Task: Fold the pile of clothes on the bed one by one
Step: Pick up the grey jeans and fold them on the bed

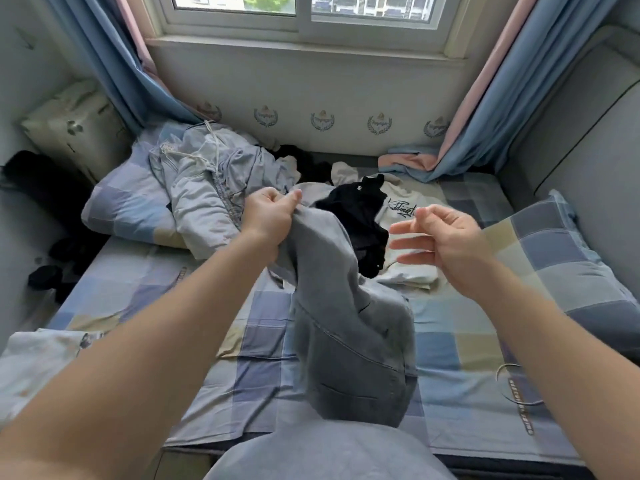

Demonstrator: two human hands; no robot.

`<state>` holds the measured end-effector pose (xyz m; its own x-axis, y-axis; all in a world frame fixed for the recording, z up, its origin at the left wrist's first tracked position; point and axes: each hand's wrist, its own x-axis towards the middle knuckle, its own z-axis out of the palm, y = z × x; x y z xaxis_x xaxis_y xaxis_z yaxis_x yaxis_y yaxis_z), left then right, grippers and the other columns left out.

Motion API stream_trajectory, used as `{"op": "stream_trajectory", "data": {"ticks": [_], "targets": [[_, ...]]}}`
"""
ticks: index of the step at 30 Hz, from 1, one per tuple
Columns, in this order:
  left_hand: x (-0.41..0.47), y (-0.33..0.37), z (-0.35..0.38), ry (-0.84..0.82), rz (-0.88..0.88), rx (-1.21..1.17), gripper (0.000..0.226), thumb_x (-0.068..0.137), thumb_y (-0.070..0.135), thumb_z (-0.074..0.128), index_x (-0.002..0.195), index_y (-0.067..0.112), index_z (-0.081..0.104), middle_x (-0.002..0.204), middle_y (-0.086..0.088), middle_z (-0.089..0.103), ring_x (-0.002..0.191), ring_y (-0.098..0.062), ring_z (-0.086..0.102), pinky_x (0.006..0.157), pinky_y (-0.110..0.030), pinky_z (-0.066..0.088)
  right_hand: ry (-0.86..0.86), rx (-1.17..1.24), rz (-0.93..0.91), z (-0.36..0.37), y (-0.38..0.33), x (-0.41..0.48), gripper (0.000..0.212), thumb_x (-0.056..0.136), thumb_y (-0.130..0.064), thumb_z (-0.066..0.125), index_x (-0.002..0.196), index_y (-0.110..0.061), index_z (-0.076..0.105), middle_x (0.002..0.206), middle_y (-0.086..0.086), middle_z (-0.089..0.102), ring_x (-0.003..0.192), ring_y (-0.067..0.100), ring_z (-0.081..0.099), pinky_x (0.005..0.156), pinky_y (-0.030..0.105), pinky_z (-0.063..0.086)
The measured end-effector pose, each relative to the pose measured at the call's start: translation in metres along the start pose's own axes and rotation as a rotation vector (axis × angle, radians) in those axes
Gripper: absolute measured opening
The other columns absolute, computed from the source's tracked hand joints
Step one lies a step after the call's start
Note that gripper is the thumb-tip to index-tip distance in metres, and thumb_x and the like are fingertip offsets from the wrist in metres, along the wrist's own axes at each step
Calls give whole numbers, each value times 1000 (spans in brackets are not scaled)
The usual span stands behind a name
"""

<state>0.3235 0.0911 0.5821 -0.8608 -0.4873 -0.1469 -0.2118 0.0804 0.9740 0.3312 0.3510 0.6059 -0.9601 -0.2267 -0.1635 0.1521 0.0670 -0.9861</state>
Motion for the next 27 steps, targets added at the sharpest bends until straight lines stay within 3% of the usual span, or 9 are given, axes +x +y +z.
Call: {"op": "stream_trajectory", "data": {"ticks": [2,7,12,14,16,18,20,23,27], "targets": [[-10,-4,22,-61,-6,-19,52,92,29,72,59,22,32,56,2,31,51,-13,31,53,-30,29,-54,-226,61,14,12,-3,11,100,-22,60,96,-11,61,105,14,74,97,28,73,75,45,60],[-30,12,51,-286,-29,-61,49,91,30,73,60,21,37,71,-11,49,64,-22,47,62,-36,41,-149,-430,199,60,70,-7,72,76,-51,80,133,-27,44,120,-15,58,109,6,58,86,32,51],[-22,35,33,-310,-7,-94,48,92,28,73,60,20,38,57,-2,43,52,-17,46,53,-26,43,-121,-611,105,68,76,6,22,95,-38,65,104,-17,65,99,-1,69,95,22,64,75,40,52],[-10,40,19,-228,1,-69,47,90,32,76,61,21,40,60,-2,44,55,-18,47,56,-29,45,-227,-522,35,64,69,7,16,96,-30,65,91,-14,67,89,-2,73,85,18,67,76,45,54],[1,40,4,-138,-16,-65,46,88,34,77,61,20,43,60,-1,47,57,-16,50,57,-29,47,-261,-315,23,62,55,3,18,100,-16,61,83,-10,65,72,-8,71,68,5,66,59,28,53],[8,34,-9,-70,-40,-119,40,89,33,76,65,17,49,60,-1,51,55,-16,52,53,-28,49,-220,-124,55,60,37,0,22,103,-9,53,84,-7,63,62,-8,68,56,0,62,49,14,46],[7,27,-14,-86,-86,-236,29,95,32,70,79,11,56,67,-4,62,58,-16,62,55,-28,57,-167,53,105,53,27,1,22,104,-15,50,93,-2,65,70,1,73,62,8,68,52,18,52],[-8,0,-12,-323,-214,-147,36,100,43,57,99,8,60,94,-12,72,87,-25,73,79,-44,62,-76,183,181,44,13,1,27,104,-25,51,96,-4,65,73,4,74,63,13,71,50,23,54],[-44,-46,0,-776,-172,143,34,88,52,68,97,20,70,87,0,66,80,-15,59,74,-31,47,9,225,173,33,0,2,32,103,-33,53,105,-5,68,88,8,77,78,18,75,64,30,62]]}}
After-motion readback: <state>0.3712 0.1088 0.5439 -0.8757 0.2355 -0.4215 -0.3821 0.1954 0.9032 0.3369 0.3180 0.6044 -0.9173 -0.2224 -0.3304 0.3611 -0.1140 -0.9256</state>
